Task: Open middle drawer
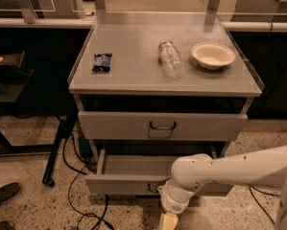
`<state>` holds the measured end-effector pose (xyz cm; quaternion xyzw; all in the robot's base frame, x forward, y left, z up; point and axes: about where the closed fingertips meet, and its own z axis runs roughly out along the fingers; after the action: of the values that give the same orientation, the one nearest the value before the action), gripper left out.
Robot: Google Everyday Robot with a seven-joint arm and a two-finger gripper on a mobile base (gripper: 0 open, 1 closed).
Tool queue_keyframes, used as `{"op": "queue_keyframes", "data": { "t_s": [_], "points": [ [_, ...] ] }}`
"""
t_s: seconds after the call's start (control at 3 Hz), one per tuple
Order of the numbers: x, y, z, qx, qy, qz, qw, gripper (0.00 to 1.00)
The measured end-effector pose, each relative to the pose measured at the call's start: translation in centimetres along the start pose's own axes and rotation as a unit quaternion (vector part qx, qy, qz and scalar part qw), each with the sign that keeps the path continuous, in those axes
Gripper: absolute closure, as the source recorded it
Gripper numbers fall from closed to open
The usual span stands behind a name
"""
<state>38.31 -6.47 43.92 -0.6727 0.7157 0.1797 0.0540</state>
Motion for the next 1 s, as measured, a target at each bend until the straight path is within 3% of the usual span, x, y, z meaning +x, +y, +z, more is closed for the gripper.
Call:
{"op": "queue_keyframes", "data": {
  "t_s": [0.67, 1.0],
  "points": [
    [0.2, -1.1, -0.7, 0.022, 0.003, 0.003, 0.9997, 0.0],
    [0.8, -2.3, 0.4, 0.022, 0.015, 0.01, 0.9996, 0.0]
  ]
}}
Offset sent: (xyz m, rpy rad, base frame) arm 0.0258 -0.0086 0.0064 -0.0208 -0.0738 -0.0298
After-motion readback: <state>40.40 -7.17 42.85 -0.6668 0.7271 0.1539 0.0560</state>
